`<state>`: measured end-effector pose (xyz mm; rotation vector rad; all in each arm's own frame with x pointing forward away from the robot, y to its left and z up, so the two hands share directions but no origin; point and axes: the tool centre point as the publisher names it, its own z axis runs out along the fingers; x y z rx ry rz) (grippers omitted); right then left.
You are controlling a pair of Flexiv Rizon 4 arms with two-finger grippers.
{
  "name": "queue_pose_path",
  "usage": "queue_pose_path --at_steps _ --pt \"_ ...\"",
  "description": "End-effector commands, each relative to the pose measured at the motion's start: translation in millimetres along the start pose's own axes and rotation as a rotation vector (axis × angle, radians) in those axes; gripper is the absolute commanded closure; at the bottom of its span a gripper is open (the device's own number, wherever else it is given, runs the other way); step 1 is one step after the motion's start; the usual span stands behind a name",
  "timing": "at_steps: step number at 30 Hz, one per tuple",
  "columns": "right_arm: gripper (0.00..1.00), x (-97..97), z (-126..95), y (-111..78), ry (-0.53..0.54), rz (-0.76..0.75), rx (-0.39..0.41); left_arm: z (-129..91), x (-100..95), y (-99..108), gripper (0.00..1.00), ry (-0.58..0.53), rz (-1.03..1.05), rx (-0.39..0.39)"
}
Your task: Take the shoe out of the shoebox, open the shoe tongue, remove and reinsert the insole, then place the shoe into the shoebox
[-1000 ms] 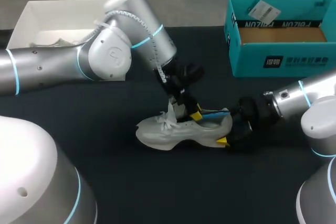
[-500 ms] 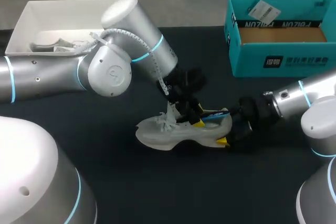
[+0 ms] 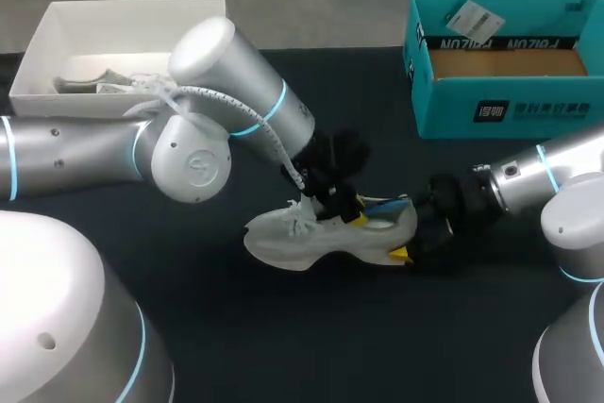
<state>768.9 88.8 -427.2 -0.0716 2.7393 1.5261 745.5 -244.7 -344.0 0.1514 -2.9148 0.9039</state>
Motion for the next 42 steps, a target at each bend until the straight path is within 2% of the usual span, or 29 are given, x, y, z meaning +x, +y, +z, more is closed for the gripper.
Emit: queue_pose_path --at_steps 1,7,18,31,37,42 --pt "1.00 0.7 0 -0.3 -0.002 0.000 0.002 -5 3.2 3 1.00 -0.009 -0.002 0.015" --pt "1.00 0.7 0 -0.3 -0.002 0.000 0.002 -15 4.4 1 1.00 -0.010 -0.006 0.039" --pt "1.00 0.7 0 -0.3 -0.002 0.000 0.002 -36 5.6 -15 1.00 0.057 -0.027 0.103" --pt "1.00 0.7 0 -0.3 -0.002 0.000 0.002 -39 0.5 -44 1.00 0.061 -0.077 0.174" --pt "1.00 0.7 0 -0.3 -0.002 0.000 0.002 -36 0.1 -54 1.00 0.061 -0.074 0.182" --pt "1.00 0.7 0 -0.3 -0.002 0.000 0.002 -44 4.2 -61 1.00 0.073 -0.067 0.215"
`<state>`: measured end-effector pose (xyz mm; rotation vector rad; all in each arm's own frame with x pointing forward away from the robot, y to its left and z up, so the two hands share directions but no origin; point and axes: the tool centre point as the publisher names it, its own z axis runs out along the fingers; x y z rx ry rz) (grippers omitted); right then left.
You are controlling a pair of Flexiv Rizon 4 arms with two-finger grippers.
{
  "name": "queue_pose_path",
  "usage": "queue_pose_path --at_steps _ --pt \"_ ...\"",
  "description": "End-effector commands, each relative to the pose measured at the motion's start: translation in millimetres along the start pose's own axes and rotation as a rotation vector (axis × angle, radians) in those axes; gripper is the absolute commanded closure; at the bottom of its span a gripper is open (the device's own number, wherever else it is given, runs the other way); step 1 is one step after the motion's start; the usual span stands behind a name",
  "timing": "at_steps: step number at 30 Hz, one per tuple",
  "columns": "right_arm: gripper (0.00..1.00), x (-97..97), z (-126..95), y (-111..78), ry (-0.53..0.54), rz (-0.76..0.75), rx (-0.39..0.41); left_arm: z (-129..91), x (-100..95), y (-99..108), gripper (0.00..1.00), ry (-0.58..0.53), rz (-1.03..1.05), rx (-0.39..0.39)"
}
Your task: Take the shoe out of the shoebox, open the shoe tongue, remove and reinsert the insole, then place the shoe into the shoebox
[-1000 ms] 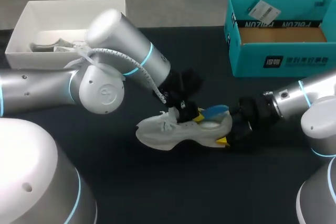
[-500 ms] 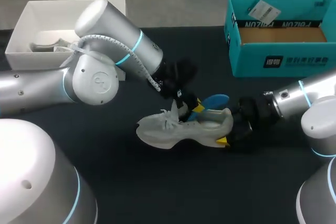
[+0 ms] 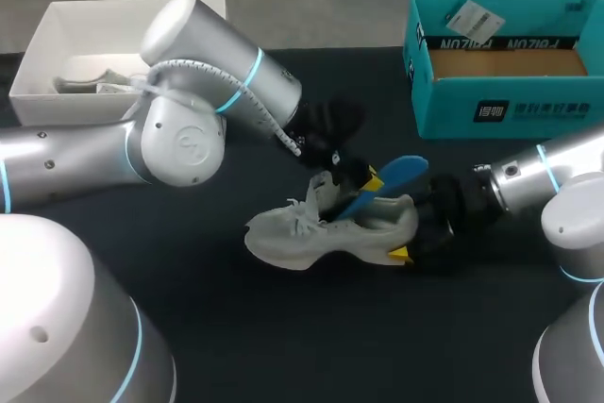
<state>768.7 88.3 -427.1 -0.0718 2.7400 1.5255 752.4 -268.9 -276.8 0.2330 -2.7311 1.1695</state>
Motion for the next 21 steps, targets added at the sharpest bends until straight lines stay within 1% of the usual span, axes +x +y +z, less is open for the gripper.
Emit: queue_pose_path --at_steps 1,7,12,16,21 --pt "1.00 0.5 1 -0.2 -0.002 0.000 0.001 -3 3.4 -5 1.00 0.007 0.009 0.016" --pt "1.00 0.5 1 -0.2 -0.002 0.000 0.001 -15 8.9 -15 1.00 0.012 0.022 0.057" --pt "1.00 0.5 1 -0.2 -0.002 0.000 0.001 -32 17.4 -33 1.00 0.025 0.037 0.108" --pt "1.00 0.5 1 -0.2 -0.002 0.000 0.001 -42 22.2 -46 1.00 0.054 0.026 0.160" --pt "1.00 0.5 1 -0.2 -0.002 0.000 0.001 -49 25.7 -62 1.00 0.090 -0.002 0.189"
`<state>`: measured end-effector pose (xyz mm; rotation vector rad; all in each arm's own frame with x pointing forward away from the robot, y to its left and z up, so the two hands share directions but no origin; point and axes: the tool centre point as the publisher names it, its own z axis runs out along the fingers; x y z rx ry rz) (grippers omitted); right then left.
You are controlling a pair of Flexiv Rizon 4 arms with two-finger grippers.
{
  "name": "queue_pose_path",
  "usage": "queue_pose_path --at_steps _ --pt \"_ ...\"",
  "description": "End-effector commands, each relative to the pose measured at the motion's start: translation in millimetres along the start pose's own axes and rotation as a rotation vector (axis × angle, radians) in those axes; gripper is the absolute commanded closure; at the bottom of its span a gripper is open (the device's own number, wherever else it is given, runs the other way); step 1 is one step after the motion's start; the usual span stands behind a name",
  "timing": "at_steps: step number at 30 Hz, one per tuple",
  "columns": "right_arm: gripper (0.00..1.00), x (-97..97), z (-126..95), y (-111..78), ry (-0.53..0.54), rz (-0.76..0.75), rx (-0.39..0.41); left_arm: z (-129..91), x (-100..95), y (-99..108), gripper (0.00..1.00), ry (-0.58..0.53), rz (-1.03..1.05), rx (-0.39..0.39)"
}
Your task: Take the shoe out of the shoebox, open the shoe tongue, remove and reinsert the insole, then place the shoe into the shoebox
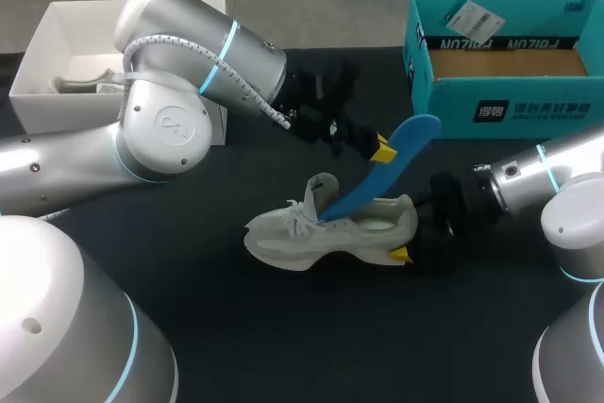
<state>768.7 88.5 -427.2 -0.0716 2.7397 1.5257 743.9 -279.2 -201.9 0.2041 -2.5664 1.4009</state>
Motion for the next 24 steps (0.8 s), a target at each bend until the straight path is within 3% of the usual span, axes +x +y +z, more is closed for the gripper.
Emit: queue_pose_path --at_steps 1,10,24 --pt "1.00 0.6 1 -0.2 -0.002 0.000 0.002 -6 2.1 -8 1.00 0.019 -0.009 0.008" --pt "1.00 0.6 1 -0.2 -0.002 0.000 0.002 -11 11.6 -34 1.00 0.019 -0.039 0.045" --pt "1.00 0.6 1 -0.2 -0.002 0.000 0.002 -11 11.6 -34 1.00 0.019 -0.039 0.045"
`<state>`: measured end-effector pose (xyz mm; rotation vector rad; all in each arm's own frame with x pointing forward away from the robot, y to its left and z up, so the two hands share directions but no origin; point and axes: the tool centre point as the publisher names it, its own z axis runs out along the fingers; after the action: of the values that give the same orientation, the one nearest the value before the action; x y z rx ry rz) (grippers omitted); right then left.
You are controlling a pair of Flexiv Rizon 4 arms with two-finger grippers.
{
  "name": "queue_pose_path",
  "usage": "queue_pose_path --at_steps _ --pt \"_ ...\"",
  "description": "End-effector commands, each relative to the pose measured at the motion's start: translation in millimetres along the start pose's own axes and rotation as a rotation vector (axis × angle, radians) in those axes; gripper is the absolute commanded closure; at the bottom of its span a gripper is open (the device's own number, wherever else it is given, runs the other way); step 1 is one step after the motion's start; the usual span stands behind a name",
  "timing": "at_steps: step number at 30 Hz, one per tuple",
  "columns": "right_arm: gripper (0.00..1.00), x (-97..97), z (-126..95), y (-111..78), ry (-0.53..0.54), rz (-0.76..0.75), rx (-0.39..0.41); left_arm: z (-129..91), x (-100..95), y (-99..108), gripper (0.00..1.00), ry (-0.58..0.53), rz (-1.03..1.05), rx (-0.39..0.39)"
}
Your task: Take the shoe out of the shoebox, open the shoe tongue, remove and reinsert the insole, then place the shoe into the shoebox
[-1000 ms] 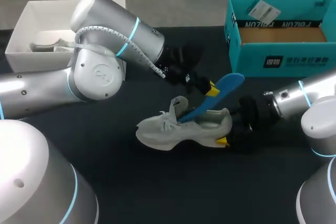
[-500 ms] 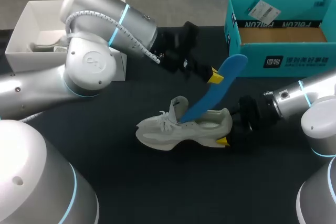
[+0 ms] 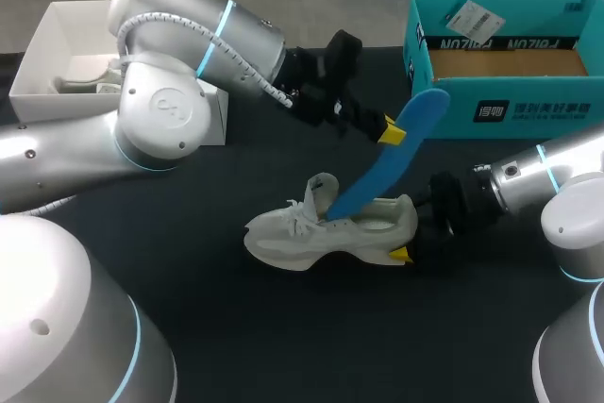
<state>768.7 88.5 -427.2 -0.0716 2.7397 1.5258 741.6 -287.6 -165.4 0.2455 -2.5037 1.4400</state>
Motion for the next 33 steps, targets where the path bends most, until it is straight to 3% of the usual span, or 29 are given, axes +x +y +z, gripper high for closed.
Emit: queue_pose_path --at_steps 1,18,29,33 --pt "1.00 0.6 1 -0.2 -0.002 0.000 0.002 1 0.1 0 1.00 0.000 0.000 0.000" --pt "1.00 0.6 1 -0.2 -0.002 0.000 0.002 1 0.1 0 1.00 0.000 0.000 0.000" --pt "1.00 0.6 1 -0.2 -0.002 0.000 0.002 -30 38.4 -30 1.00 0.131 -0.090 0.062" --pt "1.00 0.6 1 -0.2 -0.002 0.000 0.002 -44 46.2 -43 1.00 0.210 -0.162 0.128"
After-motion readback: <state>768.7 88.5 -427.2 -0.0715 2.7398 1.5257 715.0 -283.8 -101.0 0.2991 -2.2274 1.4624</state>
